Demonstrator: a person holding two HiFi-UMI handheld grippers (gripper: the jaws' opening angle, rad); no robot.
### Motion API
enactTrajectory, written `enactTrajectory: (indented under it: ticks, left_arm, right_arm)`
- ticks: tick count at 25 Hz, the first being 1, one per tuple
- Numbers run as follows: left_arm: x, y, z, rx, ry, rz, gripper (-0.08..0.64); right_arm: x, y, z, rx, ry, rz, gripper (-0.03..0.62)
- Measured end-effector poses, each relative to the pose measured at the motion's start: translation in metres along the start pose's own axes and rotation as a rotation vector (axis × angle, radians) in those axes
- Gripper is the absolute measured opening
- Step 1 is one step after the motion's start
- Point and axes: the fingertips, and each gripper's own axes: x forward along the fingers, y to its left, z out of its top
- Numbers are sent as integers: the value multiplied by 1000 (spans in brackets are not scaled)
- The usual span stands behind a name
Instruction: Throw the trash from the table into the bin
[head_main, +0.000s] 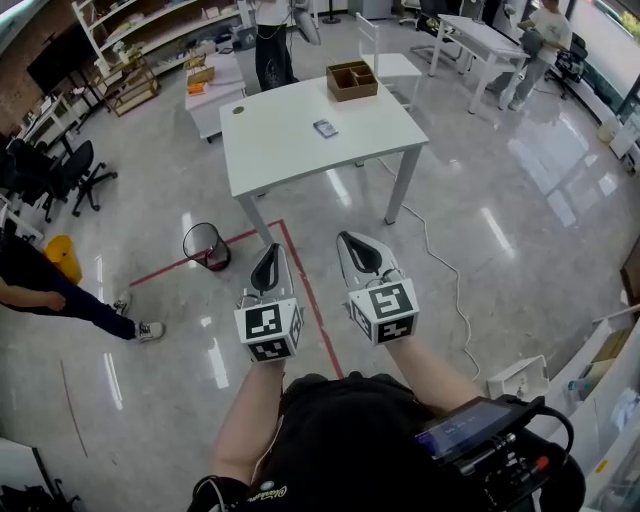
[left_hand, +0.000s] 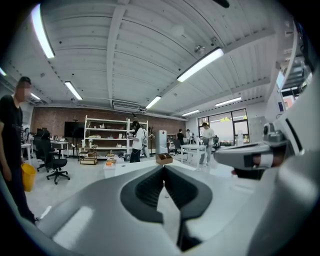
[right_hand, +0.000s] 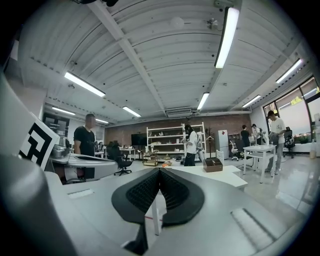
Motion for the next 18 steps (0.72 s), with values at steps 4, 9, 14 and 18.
enactTrajectory:
  ticks: [4, 9, 14, 18]
  left_arm:
    - [17, -17, -3, 3, 4, -6, 8]
    - [49, -4, -1, -1, 6, 1, 8]
    - [110, 50, -18, -31, 30, 20, 8]
    - [179, 112, -26, -40, 56, 8, 8]
  right_arm:
    - [1, -26, -1, -1, -2, -9, -2]
    - [36, -39, -1, -5, 9, 1, -2]
    - [119, -34, -10, -29, 34, 36, -2]
    - [215, -29, -11, -30, 59, 43, -2]
